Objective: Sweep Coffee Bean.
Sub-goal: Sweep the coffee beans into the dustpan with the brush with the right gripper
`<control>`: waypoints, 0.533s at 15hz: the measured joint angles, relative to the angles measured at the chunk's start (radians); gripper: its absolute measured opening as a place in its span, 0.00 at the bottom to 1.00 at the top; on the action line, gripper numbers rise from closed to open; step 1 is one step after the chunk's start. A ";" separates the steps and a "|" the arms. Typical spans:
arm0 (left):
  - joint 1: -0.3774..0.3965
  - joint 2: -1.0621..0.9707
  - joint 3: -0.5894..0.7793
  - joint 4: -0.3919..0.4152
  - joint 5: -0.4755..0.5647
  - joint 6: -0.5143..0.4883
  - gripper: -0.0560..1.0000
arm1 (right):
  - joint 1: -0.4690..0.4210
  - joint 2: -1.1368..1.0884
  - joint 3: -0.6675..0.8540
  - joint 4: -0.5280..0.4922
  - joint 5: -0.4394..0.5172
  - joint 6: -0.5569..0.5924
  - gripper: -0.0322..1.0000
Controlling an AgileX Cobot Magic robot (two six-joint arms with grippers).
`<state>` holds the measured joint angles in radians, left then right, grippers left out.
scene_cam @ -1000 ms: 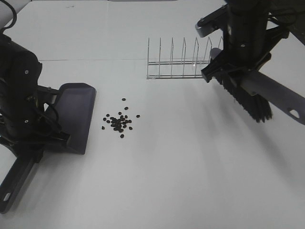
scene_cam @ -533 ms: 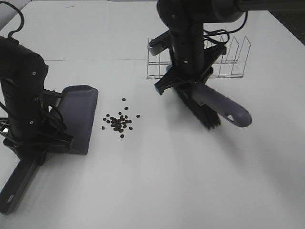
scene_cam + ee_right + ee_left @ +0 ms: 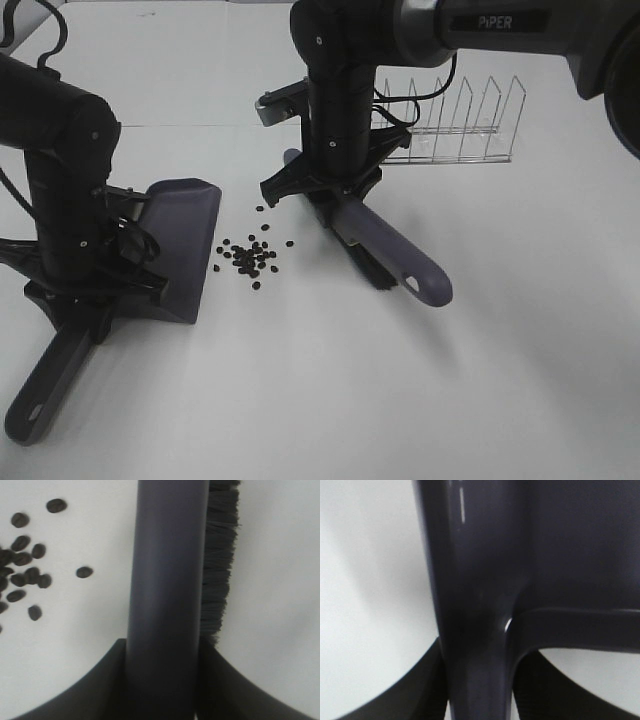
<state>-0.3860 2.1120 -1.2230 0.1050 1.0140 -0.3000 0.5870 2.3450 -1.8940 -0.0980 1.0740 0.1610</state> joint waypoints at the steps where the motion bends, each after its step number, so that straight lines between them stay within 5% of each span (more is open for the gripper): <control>1: 0.000 0.009 -0.007 -0.003 0.015 0.007 0.37 | 0.000 0.003 0.000 0.024 -0.010 -0.006 0.39; 8: 0.000 0.016 -0.013 -0.011 0.037 0.015 0.37 | 0.000 0.010 0.000 0.303 -0.127 -0.102 0.39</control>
<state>-0.3860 2.1280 -1.2360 0.0940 1.0510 -0.2850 0.5870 2.3550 -1.8940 0.2050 0.9470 0.0590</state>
